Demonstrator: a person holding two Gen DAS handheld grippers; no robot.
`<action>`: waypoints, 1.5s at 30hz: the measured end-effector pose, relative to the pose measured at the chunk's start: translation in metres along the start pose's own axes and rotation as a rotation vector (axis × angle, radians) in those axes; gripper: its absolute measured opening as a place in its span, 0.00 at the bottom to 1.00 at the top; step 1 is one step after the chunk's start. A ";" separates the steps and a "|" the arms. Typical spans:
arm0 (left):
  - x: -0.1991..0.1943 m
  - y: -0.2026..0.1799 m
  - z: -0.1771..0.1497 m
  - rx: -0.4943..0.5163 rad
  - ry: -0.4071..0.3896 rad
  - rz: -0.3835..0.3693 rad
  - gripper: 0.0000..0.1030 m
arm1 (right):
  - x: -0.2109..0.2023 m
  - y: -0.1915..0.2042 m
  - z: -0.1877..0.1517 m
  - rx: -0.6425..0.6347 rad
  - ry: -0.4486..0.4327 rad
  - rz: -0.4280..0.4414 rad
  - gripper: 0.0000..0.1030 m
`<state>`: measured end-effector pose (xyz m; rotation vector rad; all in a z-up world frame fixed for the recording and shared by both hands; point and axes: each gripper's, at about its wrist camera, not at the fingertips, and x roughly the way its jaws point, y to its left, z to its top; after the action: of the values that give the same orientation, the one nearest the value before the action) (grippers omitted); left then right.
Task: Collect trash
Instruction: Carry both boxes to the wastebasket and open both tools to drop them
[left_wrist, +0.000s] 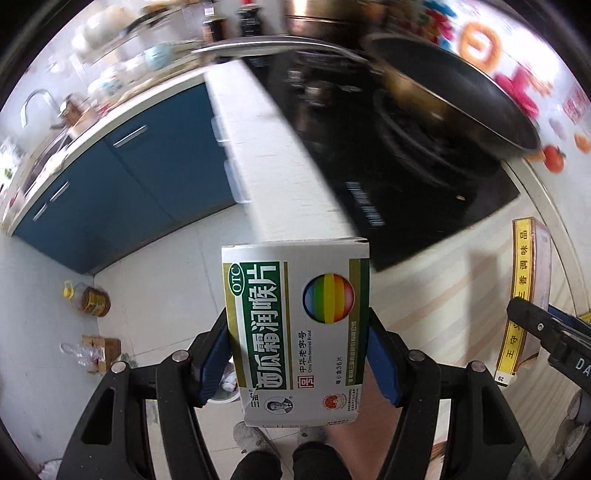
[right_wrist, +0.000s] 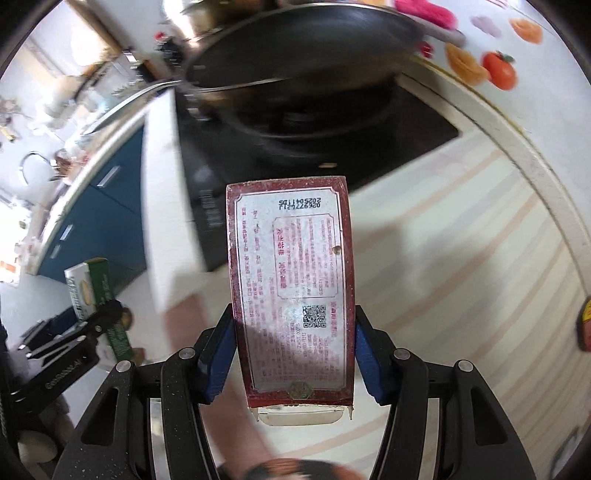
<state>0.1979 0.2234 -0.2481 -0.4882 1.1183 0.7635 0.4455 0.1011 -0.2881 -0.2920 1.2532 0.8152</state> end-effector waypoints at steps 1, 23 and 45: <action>-0.003 0.022 -0.004 -0.025 0.002 -0.002 0.62 | 0.000 0.015 -0.007 -0.007 -0.002 0.014 0.59; 0.354 0.378 -0.227 -0.482 0.464 -0.076 0.62 | 0.424 0.288 -0.265 -0.110 0.464 0.170 0.58; 0.419 0.424 -0.286 -0.468 0.455 0.046 1.00 | 0.550 0.304 -0.320 -0.290 0.470 -0.055 1.00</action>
<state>-0.2006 0.4274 -0.7343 -1.0733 1.3738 0.9893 0.0509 0.3274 -0.8273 -0.7840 1.5533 0.9121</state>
